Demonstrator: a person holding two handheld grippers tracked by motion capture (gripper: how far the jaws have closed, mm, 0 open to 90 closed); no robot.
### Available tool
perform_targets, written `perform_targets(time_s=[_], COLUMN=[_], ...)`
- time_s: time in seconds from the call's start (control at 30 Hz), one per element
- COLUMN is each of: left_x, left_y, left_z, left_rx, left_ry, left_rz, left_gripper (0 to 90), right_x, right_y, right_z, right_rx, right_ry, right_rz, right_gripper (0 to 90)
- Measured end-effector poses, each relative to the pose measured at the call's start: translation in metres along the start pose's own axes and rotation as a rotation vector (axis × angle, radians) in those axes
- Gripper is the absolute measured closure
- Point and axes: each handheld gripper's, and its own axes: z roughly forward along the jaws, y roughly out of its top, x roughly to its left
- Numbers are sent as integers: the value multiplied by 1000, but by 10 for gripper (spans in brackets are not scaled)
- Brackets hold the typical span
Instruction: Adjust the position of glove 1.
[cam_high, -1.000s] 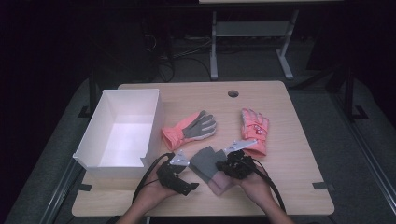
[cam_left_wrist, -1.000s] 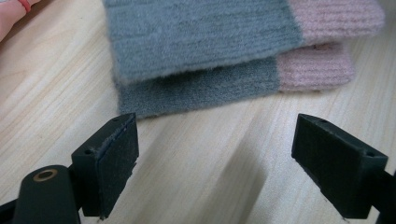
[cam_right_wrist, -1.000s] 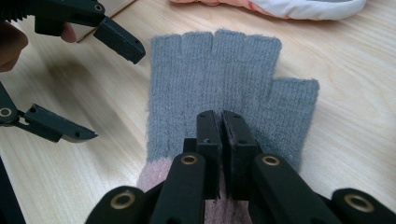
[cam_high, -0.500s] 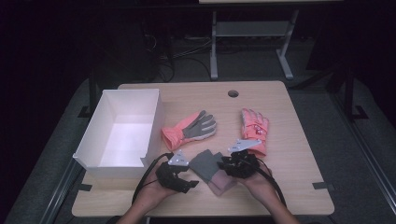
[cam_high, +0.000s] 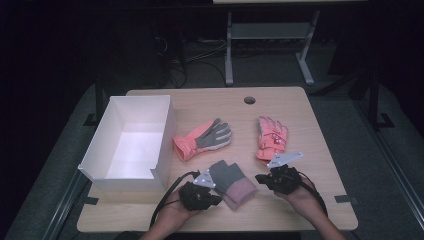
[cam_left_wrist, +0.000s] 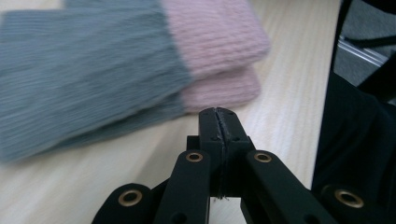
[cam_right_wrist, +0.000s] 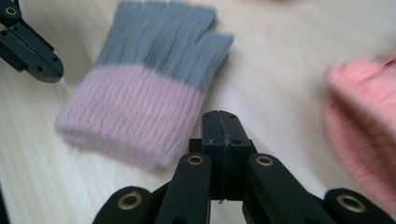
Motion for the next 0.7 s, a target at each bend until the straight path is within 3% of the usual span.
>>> perform_targets(time_s=[0.1,0.37,0.7], left_x=[-6,-6,-5], left_y=[4,9,10], left_z=[11,20,22], left_rx=[17,48,55], left_ry=[-11,-17,-17], left_rz=[29,29,24], left_gripper=[896,896,896], right_x=[1,3,7], right_y=[-1,-1,-1], right_z=[3,11,10], right_rx=[24,70,79], right_ry=[-2,5,49], right_rz=[-11,-19,-32], right_gripper=[900,899,900])
